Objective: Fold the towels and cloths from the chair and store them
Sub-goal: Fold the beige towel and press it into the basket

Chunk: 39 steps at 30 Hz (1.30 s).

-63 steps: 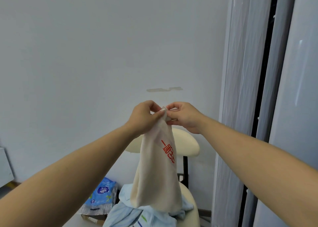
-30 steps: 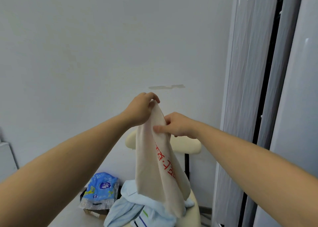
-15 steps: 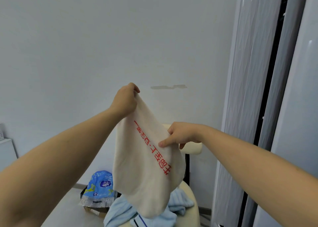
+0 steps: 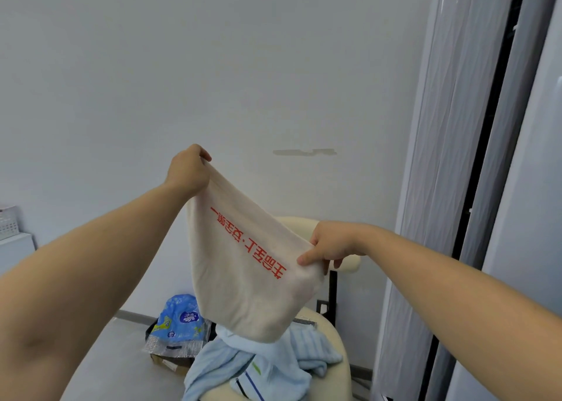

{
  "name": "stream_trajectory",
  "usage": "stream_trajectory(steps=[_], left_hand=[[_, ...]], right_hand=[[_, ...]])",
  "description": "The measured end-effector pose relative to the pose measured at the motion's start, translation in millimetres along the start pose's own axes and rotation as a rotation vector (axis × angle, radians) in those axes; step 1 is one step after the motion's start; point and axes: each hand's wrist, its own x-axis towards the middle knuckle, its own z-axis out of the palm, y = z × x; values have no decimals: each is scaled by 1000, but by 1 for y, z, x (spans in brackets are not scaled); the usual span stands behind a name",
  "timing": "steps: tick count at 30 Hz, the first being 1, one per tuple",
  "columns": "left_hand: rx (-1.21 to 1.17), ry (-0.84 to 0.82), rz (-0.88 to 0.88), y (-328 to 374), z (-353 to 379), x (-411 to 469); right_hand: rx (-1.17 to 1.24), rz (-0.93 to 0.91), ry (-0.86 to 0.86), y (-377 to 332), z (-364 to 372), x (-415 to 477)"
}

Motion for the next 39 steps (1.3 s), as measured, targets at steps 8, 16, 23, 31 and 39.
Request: stream_trajectory(steps=[8, 16, 23, 31, 39], left_hand=[[-45, -6, -22, -3, -6, -4], [19, -264, 294, 38, -6, -19], [44, -403, 430, 56, 1, -33], [-6, -492, 450, 69, 4, -44], [20, -492, 459, 70, 10, -45]], right_hand=[[-58, -10, 7, 2, 2, -2], [-92, -64, -16, -10, 22, 16], [259, -151, 377, -31, 20, 21], [643, -210, 394, -45, 21, 22], [617, -233, 386, -42, 22, 12]])
